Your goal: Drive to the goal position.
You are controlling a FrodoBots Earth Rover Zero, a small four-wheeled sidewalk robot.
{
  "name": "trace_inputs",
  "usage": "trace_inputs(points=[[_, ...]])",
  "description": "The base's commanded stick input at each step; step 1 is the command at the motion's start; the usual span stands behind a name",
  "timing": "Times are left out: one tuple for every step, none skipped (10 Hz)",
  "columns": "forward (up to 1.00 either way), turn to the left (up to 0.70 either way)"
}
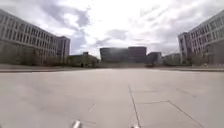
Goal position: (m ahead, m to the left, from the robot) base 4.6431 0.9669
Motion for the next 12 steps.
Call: trace_inputs(points=[[0.70,0.00],[0.70,0.00],[0.70,0.00],[0.70,0.00],[0.70,0.00],[0.70,0.00],[0.70,0.00],[0.70,0.00],[0.70,0.00],[0.70,0.00],[0.70,0.00],[0.70,0.00]])
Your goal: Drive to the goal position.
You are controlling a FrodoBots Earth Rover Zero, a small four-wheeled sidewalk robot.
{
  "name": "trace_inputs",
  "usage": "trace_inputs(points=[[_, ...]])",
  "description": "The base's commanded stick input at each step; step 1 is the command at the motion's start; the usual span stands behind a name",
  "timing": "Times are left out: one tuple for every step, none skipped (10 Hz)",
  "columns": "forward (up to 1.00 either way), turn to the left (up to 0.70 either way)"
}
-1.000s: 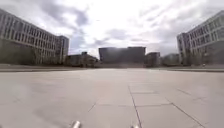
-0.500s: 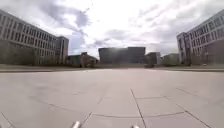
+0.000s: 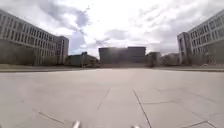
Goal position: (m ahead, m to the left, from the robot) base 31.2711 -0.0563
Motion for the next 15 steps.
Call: trace_inputs(points=[[0.70,-0.08],[0.70,-0.18],[0.70,-0.08],[0.70,0.00],[0.70,0.00],[0.70,0.00],[0.70,0.00],[0.70,0.00],[0.70,0.00],[0.70,0.00],[0.70,0.00],[0.70,0.00],[0.70,0.00],[0.70,0.00],[0.70,0.00]])
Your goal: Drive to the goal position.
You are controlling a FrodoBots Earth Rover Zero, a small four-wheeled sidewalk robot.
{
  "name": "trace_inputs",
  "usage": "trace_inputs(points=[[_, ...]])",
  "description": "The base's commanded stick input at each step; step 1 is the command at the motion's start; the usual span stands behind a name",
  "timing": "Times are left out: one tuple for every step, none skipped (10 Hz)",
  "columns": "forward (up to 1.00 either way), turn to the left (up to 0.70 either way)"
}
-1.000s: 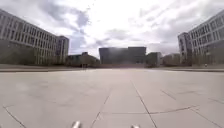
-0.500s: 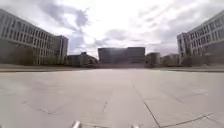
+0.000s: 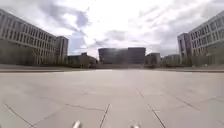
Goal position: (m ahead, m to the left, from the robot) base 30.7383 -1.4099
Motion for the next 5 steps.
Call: trace_inputs(points=[[0.70,0.00],[0.70,0.00],[0.70,0.00],[0.70,0.00],[0.70,0.00]])
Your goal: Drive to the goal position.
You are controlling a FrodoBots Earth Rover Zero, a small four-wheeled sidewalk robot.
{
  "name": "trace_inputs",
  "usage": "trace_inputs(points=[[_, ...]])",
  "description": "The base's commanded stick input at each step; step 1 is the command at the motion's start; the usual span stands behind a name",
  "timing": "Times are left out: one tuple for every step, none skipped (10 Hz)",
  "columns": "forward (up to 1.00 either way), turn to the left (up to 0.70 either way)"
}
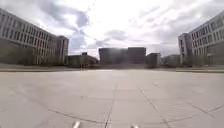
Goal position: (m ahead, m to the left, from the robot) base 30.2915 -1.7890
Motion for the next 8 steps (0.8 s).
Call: trace_inputs(points=[[0.70,0.00],[0.70,0.00],[0.70,0.00],[0.70,0.00],[0.70,0.00],[0.70,0.00],[0.70,0.00],[0.70,0.00]])
